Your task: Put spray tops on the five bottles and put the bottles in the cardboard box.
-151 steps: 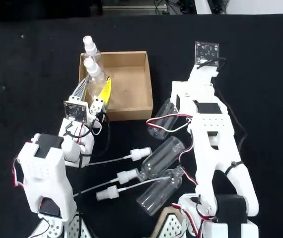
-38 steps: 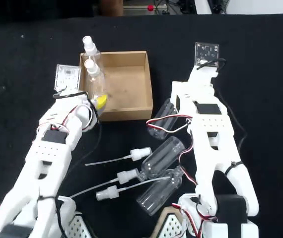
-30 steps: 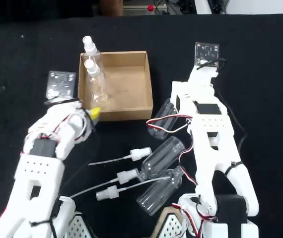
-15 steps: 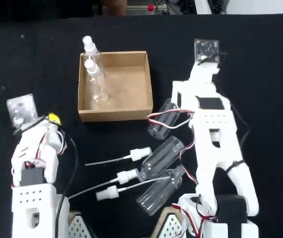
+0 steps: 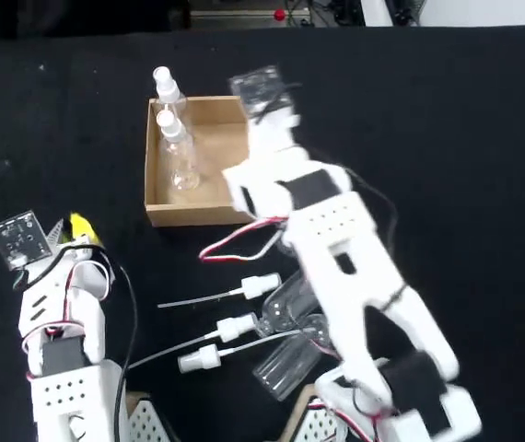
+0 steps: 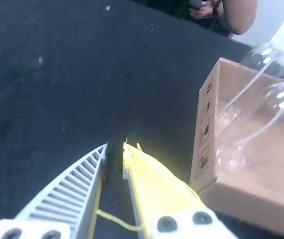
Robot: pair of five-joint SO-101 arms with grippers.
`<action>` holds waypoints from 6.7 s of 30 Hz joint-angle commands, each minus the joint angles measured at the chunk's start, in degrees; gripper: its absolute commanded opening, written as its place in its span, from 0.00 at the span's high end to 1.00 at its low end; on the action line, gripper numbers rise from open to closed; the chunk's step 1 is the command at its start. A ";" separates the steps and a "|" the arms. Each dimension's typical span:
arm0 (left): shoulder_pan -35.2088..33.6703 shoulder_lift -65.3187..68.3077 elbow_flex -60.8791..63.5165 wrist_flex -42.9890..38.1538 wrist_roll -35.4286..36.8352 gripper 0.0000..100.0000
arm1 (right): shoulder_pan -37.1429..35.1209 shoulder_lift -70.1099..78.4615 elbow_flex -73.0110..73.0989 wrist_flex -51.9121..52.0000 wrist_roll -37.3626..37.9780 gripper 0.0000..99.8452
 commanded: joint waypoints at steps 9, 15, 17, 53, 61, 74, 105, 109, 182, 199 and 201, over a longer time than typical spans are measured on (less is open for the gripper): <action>-0.22 -4.66 1.80 0.70 0.44 0.96 | -2.11 17.54 -11.03 -11.60 -1.14 0.99; -0.13 -4.66 1.80 0.70 0.44 0.96 | -1.85 23.96 -12.26 -20.22 -1.41 0.99; -0.13 -4.66 1.80 0.70 0.44 0.96 | -2.02 25.27 -12.35 -20.66 -1.41 0.99; -0.13 -4.66 1.80 0.97 0.35 0.96 | -4.92 27.74 -10.95 -28.48 -1.41 0.99; -0.13 -4.75 1.80 0.88 0.35 0.96 | -6.07 17.80 -5.14 -21.80 -5.10 0.99; -0.13 -4.75 1.80 0.88 0.35 0.96 | -12.75 17.01 -5.41 -17.32 -14.86 0.99; -0.22 -4.75 1.80 0.70 0.35 0.96 | -12.66 23.43 -4.97 -28.40 -18.81 0.99; -0.22 -4.75 1.80 0.70 0.35 0.96 | -12.66 25.54 -5.49 -28.75 -18.90 0.99; -0.13 -4.75 1.80 0.62 0.35 0.96 | -10.20 33.27 -10.68 -40.53 -18.29 0.99; -0.13 -4.75 1.80 0.62 0.35 0.96 | -9.32 22.02 -10.59 -23.47 -18.29 0.99; -0.13 -4.75 1.80 0.62 0.35 0.96 | -7.91 19.65 -10.68 -19.52 -18.29 0.99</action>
